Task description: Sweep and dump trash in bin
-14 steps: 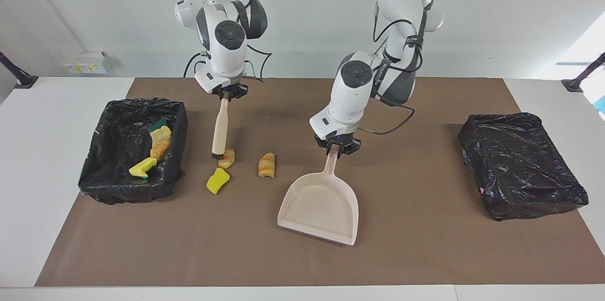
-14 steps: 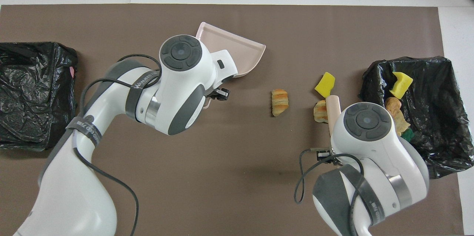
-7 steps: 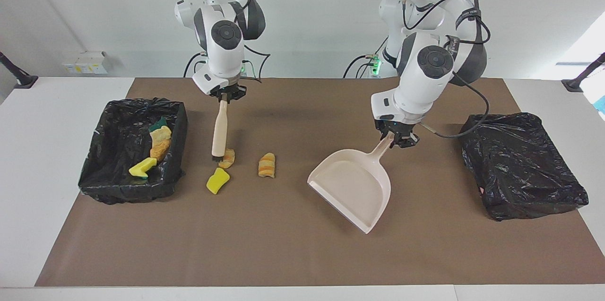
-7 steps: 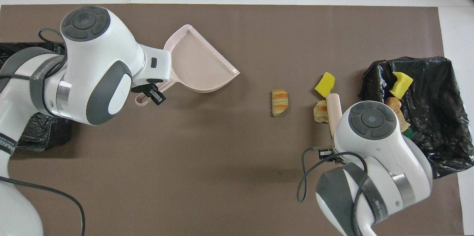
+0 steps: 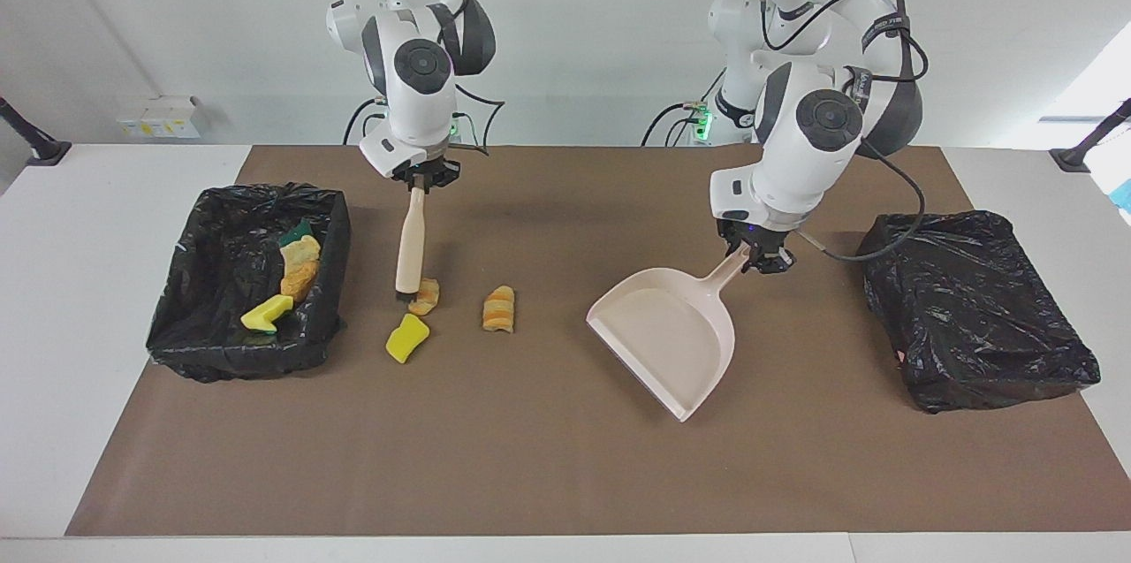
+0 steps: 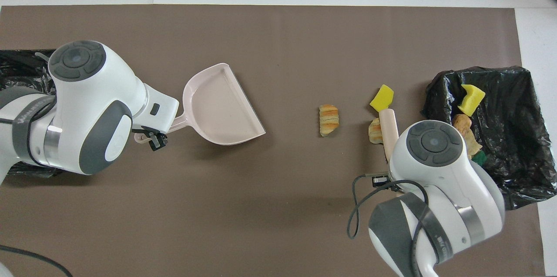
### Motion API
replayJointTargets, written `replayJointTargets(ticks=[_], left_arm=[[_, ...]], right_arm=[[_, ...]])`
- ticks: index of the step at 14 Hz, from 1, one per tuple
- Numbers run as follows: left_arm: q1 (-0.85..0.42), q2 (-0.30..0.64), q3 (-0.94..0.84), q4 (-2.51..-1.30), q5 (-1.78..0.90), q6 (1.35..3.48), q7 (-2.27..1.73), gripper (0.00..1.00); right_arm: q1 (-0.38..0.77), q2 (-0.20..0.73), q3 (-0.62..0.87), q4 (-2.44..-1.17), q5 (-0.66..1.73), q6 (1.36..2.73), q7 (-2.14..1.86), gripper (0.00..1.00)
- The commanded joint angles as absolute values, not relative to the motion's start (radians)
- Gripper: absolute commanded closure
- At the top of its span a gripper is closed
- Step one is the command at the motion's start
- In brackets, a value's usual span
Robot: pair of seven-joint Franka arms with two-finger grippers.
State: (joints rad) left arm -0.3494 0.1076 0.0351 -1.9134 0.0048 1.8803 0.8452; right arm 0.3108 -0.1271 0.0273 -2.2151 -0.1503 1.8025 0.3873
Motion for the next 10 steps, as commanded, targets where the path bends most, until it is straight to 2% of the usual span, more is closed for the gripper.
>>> replayJointTargets(ticks=[1,10], left_arm=[[-0.351,0.011,0.031,-2.063,0.025,1.982,0.909,1.00],[-0.380,0.012,0.026,-2.089,0.025,2.031,0.919,1.00]], right_arm=[[0.305,-0.140,0.032,-2.233,-0.155,1.868,0.363,1.00],[0.253,-0.123,0.029,-2.276,-0.167,1.936,0.324,1.00]])
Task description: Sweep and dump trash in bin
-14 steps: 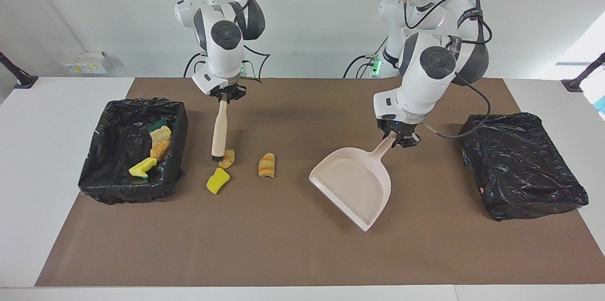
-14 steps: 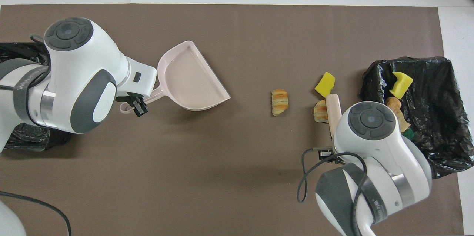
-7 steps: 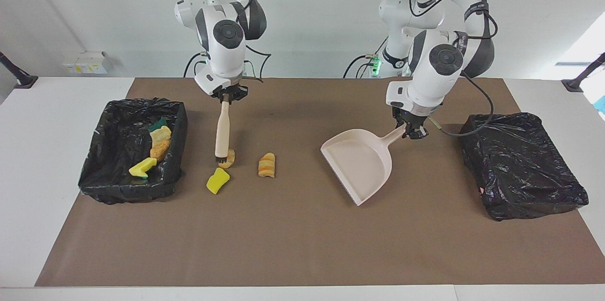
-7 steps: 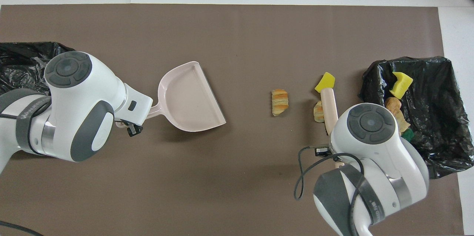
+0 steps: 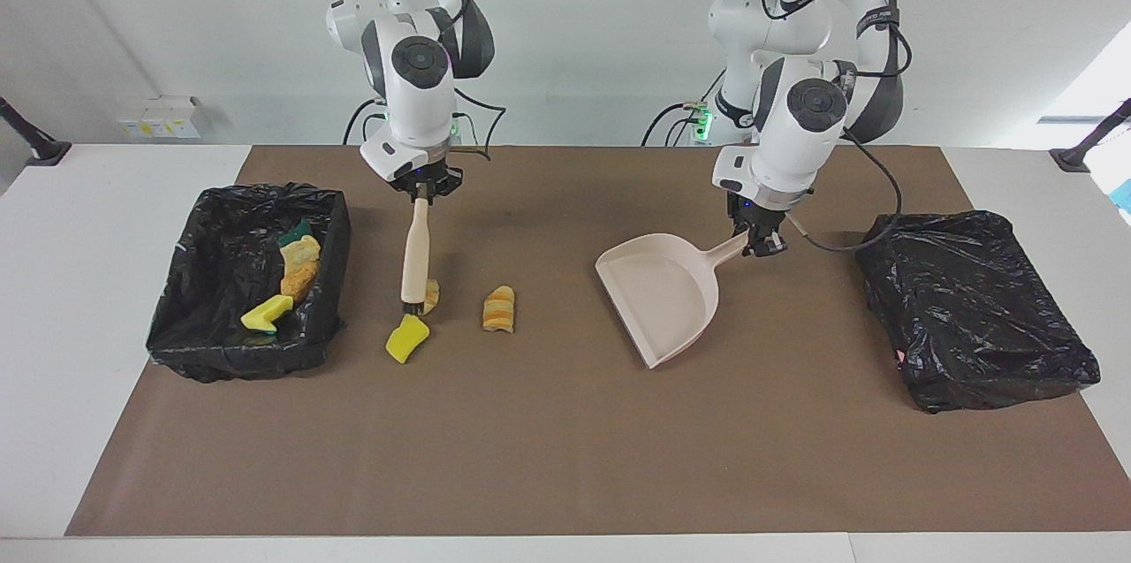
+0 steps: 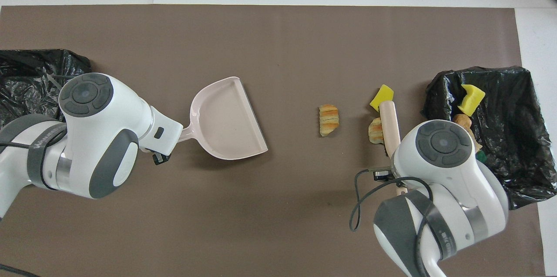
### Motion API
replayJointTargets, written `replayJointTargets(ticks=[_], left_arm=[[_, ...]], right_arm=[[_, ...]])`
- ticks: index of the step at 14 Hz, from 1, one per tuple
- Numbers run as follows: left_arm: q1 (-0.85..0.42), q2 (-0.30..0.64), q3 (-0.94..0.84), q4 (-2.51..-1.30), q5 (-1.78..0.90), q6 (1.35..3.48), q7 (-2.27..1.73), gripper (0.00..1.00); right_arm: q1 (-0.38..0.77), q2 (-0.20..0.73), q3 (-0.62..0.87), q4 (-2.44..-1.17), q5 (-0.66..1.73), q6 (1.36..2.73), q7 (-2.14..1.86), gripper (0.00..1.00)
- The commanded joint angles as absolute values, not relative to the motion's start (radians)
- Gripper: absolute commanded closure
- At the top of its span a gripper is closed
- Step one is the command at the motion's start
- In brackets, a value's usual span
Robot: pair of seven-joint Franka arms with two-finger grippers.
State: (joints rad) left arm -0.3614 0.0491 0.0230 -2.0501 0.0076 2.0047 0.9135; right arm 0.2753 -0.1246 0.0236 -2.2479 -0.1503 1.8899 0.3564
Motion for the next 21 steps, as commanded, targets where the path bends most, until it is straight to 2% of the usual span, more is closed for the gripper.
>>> replayJointTargets(ticks=[1,7,9,11,13,17,19,21], left_arm=[[-0.380,0.014,0.026,-2.089,0.025,2.025,0.920,1.00],[-0.433,0.017,0.023,-2.138,0.023,2.056,0.902,1.00],[-0.433,0.014,0.023,-2.145,0.023,2.065,0.879,1.00],[-0.433,0.014,0.025,-2.146,0.023,2.059,0.877,1.00],[-0.433,0.014,0.025,-2.145,0.023,2.056,0.876,1.00],[-0.426,0.014,0.025,-2.146,0.021,2.051,0.873,1.00],[-0.426,0.012,0.023,-2.146,0.020,2.049,0.851,1.00],[-0.423,0.012,0.025,-2.148,0.020,2.048,0.847,1.00]], right_arm=[[0.252,-0.120,0.029,-2.276,-0.169,1.945,0.324,1.00],[0.220,-0.048,0.031,-2.309,-0.169,2.054,0.337,1.00],[0.251,-0.029,0.031,-2.246,-0.169,2.025,0.398,1.00],[0.253,-0.032,0.029,-2.168,-0.170,1.936,0.414,1.00],[0.200,-0.043,0.023,-2.171,-0.214,1.943,0.400,1.00],[0.097,-0.032,0.029,-2.246,-0.232,2.106,0.295,1.00],[0.115,-0.011,0.032,-2.235,-0.226,2.123,0.282,1.00],[0.164,0.059,0.034,-2.221,-0.222,2.184,0.223,1.00]])
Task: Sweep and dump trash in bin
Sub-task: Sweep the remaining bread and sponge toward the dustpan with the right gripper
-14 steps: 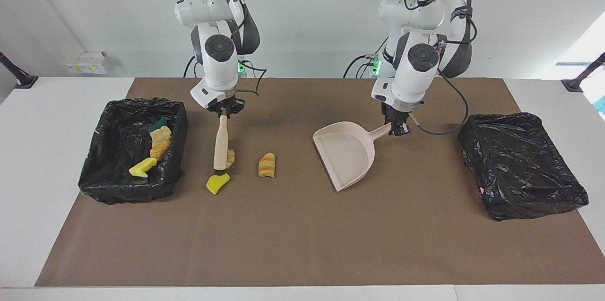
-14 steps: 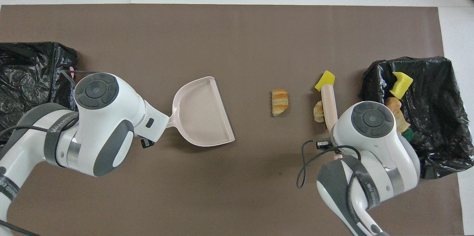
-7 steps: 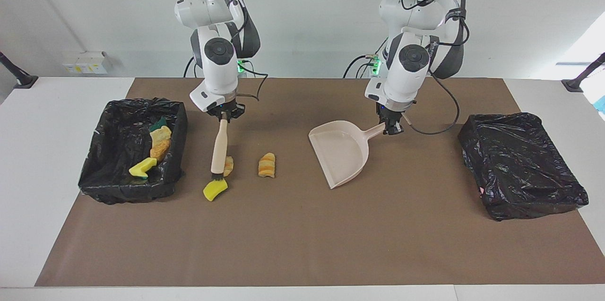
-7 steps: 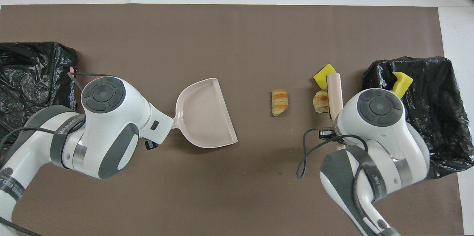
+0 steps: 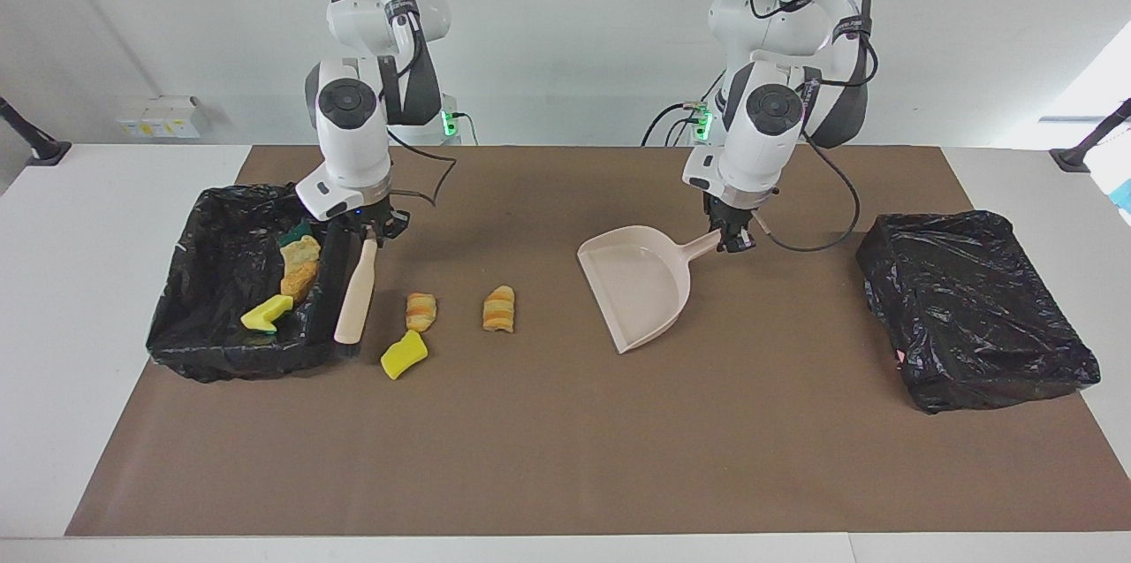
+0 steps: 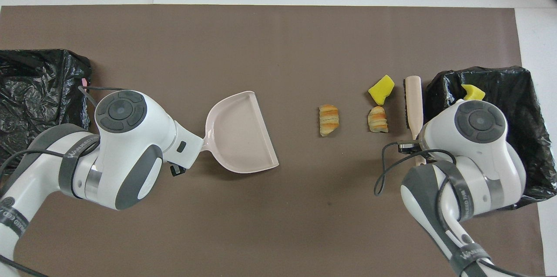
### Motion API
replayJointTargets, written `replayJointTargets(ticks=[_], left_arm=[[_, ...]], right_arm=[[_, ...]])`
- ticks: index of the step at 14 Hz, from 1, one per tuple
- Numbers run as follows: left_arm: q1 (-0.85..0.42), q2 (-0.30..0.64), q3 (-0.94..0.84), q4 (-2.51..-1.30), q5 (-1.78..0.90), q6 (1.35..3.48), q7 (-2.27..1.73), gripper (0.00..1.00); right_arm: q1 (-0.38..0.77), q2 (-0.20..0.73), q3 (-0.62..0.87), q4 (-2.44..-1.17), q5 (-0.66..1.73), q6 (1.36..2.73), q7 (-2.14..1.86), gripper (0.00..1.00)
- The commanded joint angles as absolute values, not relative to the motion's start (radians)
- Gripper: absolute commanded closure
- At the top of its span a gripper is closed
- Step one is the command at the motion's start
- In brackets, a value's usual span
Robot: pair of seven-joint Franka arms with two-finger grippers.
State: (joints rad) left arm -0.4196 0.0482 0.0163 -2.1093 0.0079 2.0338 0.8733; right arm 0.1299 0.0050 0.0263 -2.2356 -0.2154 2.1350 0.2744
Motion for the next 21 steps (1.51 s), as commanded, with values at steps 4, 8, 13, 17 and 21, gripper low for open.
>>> replayJointTargets(ticks=[4,8,13,17,21], left_arm=[[-0.423,0.011,0.023,-2.151,0.020,2.048,0.847,1.00],[-0.429,0.011,0.023,-2.152,0.018,2.051,0.842,1.00],[-0.433,0.009,0.023,-2.154,0.017,2.052,0.834,1.00],[-0.420,0.005,0.025,-2.168,0.015,2.051,0.838,1.00],[-0.405,0.008,0.025,-2.160,-0.026,2.062,0.825,1.00]], right_arm=[[0.264,0.135,0.048,-2.128,-0.073,2.151,0.183,1.00],[0.388,0.175,0.049,-2.088,0.139,2.149,0.183,1.00],[0.482,0.184,0.051,-2.056,0.420,2.163,0.045,1.00],[0.531,0.201,0.051,-1.974,0.694,2.166,0.034,1.00],[0.509,0.157,0.035,-1.927,0.707,2.033,0.109,1.00]])
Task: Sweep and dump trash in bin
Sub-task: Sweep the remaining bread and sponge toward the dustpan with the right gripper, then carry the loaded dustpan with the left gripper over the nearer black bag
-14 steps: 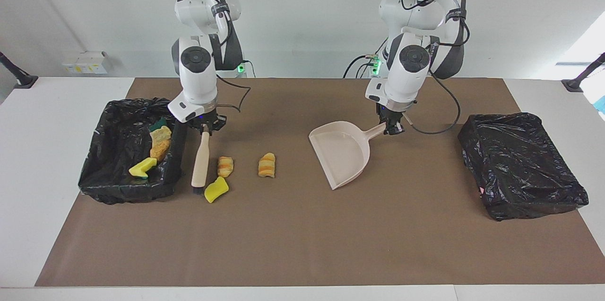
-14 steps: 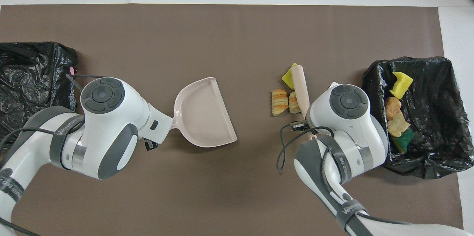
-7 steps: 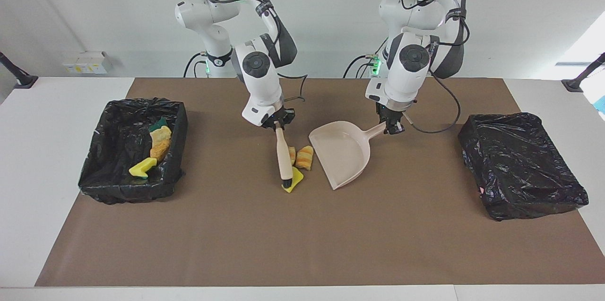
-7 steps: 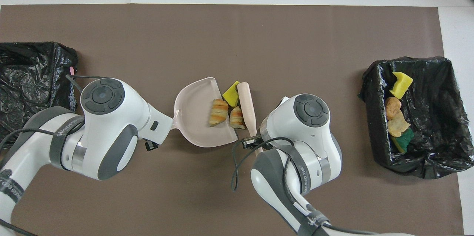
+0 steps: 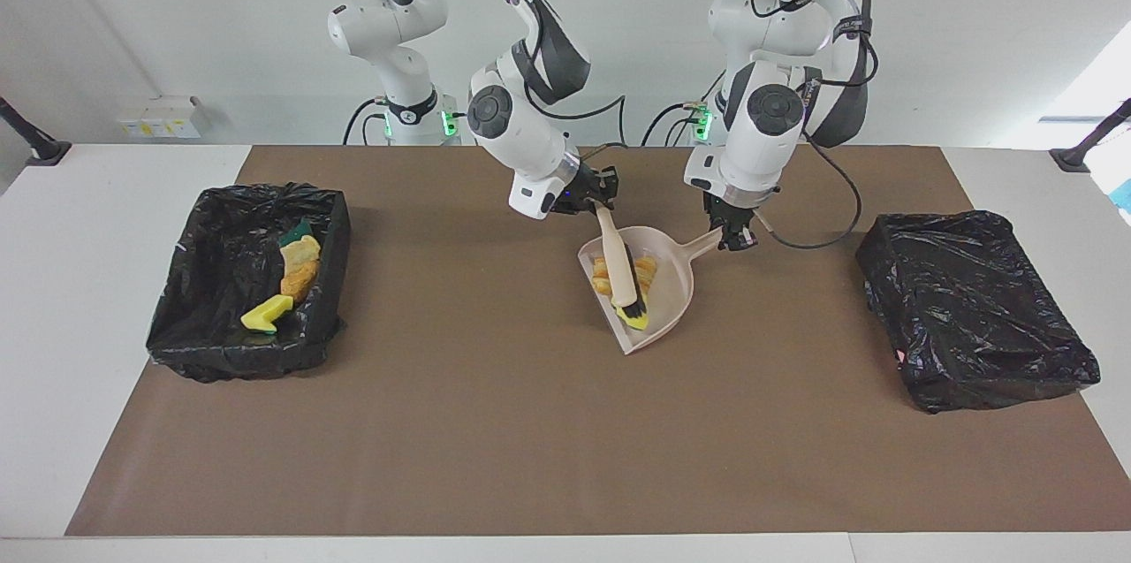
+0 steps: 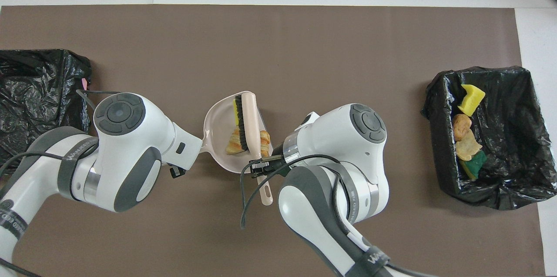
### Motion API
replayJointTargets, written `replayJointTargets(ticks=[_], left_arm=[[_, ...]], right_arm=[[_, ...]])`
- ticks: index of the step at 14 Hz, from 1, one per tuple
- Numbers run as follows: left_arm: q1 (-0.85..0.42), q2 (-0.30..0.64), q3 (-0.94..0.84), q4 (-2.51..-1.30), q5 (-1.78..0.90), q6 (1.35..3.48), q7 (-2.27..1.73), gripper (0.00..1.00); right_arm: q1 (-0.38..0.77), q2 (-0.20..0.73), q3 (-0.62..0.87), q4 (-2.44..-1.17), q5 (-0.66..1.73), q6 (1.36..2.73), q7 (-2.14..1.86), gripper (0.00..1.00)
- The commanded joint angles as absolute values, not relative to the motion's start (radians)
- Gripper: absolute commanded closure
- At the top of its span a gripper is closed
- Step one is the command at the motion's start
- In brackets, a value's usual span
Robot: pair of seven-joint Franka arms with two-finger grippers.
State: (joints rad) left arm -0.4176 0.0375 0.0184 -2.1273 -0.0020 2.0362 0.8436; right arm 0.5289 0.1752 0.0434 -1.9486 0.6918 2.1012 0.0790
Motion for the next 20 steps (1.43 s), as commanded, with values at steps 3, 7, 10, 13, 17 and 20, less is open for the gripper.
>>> replayJointTargets(ticks=[3,7,10,13,17,20], left_arm=[[-0.385,0.015,0.026,-2.160,-0.161,2.110,0.827,1.00],[-0.331,-0.001,0.026,-2.152,-0.183,2.117,0.830,1.00],[-0.253,-0.055,0.029,-2.145,-0.181,2.071,0.844,1.00],[-0.139,-0.087,0.031,-2.076,-0.181,1.944,0.888,1.00],[0.091,-0.075,0.031,-1.933,-0.178,1.780,1.113,1.00],[0.251,-0.057,0.034,-1.882,-0.143,1.755,1.291,1.00]], right_arm=[[0.486,0.117,0.035,-1.928,0.638,1.964,0.223,1.00],[0.485,0.060,0.035,-1.931,0.404,1.800,0.336,1.00],[0.547,-0.012,0.051,-1.995,0.226,1.779,0.545,1.00],[0.621,-0.087,0.052,-2.129,0.222,1.911,0.627,1.00],[0.787,-0.049,0.051,-2.175,0.209,2.041,0.784,1.00],[0.879,0.029,0.051,-2.191,0.161,2.155,0.865,1.00]])
